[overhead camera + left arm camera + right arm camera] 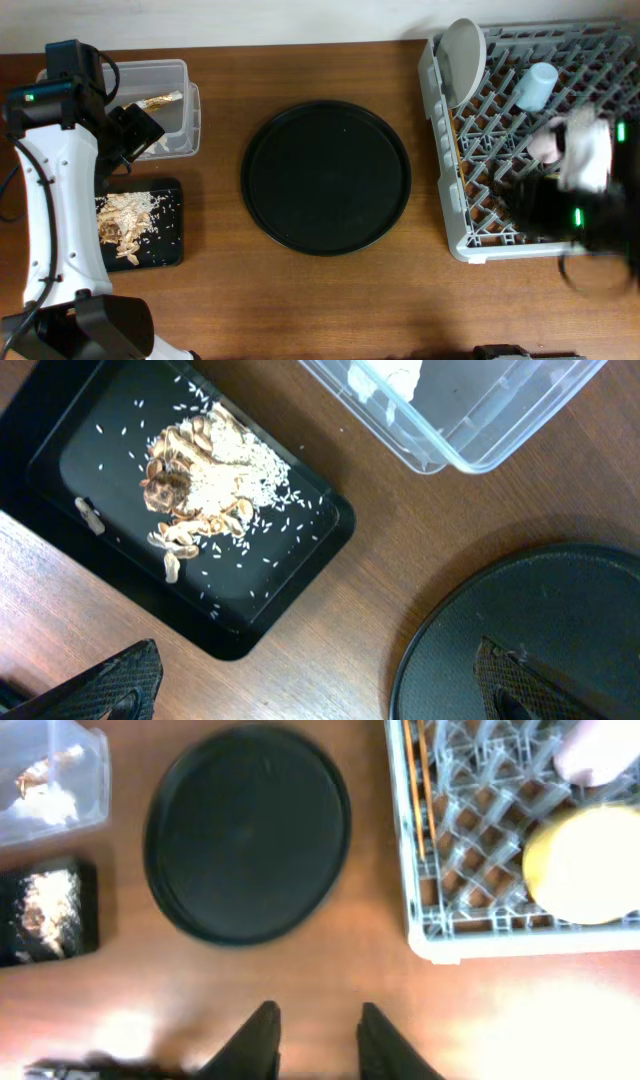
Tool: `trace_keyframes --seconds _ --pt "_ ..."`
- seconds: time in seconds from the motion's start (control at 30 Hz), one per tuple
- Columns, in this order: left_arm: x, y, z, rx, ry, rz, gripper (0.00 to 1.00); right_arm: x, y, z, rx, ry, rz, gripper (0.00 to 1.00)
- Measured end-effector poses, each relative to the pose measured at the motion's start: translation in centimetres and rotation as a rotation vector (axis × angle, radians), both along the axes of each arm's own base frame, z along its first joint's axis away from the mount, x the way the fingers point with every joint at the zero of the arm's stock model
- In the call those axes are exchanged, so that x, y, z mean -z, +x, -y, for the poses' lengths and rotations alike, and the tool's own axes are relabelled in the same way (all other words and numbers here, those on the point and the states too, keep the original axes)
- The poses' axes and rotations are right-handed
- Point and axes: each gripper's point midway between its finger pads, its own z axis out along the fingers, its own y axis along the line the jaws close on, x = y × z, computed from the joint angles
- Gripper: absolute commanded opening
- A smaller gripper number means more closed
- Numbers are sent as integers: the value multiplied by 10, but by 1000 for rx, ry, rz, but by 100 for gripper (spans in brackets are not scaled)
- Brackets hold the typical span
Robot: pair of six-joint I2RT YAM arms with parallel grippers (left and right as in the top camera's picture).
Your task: Sort waste into correct bins and load items into the dishwasher rack
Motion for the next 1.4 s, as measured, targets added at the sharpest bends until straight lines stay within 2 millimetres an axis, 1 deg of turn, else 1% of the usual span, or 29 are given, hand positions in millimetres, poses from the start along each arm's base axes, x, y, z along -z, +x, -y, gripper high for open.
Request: trace_keyframes --seconds 0.1,0.13,0.2,0.33,0.4,0.53,0.67,0.7,0.77,0.87,0.93,1.0,1.03,1.07,1.1,1.13,1.27,1.33,1.4 --pt "0 0 0 0 0 -1 99 25 -30 0 1 -1 -42 98" --pt "0 0 0 0 0 0 99 34 -37 0 0 0 -62 99" --pt "0 0 0 0 0 0 99 51 -46 -1 0 5 -106 98" --pt "0 0 0 0 0 0 99 76 -57 -2 1 10 -179 98" --pt "0 0 0 0 0 0 99 80 -58 -2 1 11 -194 98" --pt "0 0 0 0 0 0 99 83 -56 -2 -7 10 -208 98" --pt "0 0 0 0 0 0 99 80 -48 -2 -60 -19 -166 98" --pt "0 0 0 0 0 0 99 78 -43 -3 -72 -25 -138 98" --pt "0 0 0 0 0 0 99 73 -26 -4 -89 -37 -42 98" --pt "0 0 0 0 -1 0 99 73 -13 -4 -104 -54 97 98" --pt "0 0 0 0 0 0 99 77 -14 -5 -129 -74 214 98" --pt "0 0 0 0 0 0 99 75 -12 -7 -151 -95 354 98" --pt "0 0 0 0 0 0 99 79 -15 -8 -164 -106 426 98" --pt "0 0 0 0 -1 -1 99 73 -5 -9 -171 -120 537 98" --pt "0 0 0 0 0 -1 99 76 0 -10 -177 -123 602 98" --pt "0 0 0 0 -1 0 99 81 7 -12 -182 -124 685 98" --pt "0 0 0 0 0 -1 99 114 23 -26 -247 -97 850 98" --pt "0 0 0 0 0 0 99 132 26 -35 -295 -71 924 98" --pt "0 0 0 0 0 0 99 148 27 -40 -321 -55 942 98"
